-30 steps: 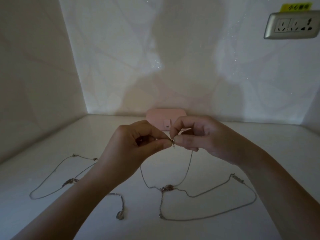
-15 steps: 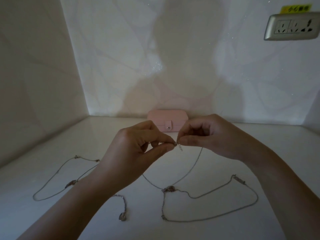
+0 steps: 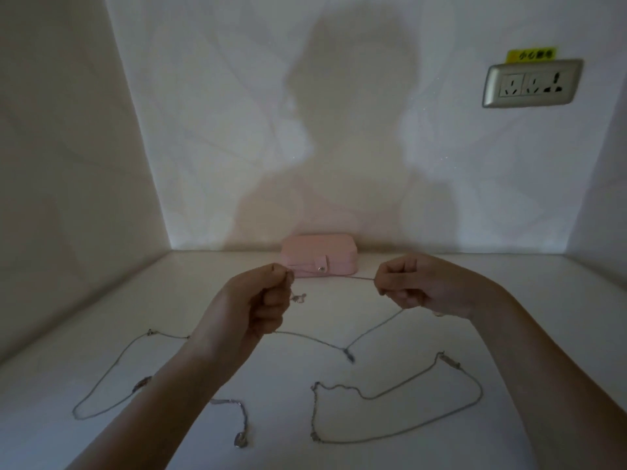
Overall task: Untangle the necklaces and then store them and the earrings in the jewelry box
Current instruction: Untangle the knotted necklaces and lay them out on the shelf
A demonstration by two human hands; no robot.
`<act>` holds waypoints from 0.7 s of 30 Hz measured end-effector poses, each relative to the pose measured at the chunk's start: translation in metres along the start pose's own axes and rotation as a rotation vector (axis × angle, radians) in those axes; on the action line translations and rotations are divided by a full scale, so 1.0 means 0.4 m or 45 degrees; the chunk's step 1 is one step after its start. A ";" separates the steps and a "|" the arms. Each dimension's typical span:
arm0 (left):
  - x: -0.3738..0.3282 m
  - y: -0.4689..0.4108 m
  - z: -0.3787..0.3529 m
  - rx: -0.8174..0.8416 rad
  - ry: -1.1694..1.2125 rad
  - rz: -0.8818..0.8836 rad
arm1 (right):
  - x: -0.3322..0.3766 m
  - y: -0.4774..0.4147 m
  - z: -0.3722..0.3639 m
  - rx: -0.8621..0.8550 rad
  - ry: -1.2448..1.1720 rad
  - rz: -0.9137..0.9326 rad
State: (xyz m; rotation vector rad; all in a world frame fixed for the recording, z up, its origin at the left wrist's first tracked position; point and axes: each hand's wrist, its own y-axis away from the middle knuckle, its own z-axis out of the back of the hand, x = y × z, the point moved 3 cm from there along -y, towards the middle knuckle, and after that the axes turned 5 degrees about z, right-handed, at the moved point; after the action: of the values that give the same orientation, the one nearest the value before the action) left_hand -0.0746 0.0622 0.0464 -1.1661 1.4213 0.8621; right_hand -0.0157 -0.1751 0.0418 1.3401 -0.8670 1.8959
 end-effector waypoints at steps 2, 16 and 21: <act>0.001 0.001 0.006 -0.080 -0.110 -0.035 | -0.023 0.004 0.014 0.021 -0.048 -0.111; 0.132 -0.055 0.042 -0.462 -0.308 0.380 | -0.104 -0.024 0.020 -0.153 0.162 -0.450; 0.142 -0.087 0.075 -0.572 -1.227 0.232 | -0.132 -0.060 0.005 -0.457 0.430 -0.266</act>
State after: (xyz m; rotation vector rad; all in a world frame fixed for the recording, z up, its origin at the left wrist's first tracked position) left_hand -0.0311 0.0699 -0.0119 -0.7316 0.5440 1.6443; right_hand 0.0187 -0.1700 -0.0047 0.8312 -0.8103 1.6452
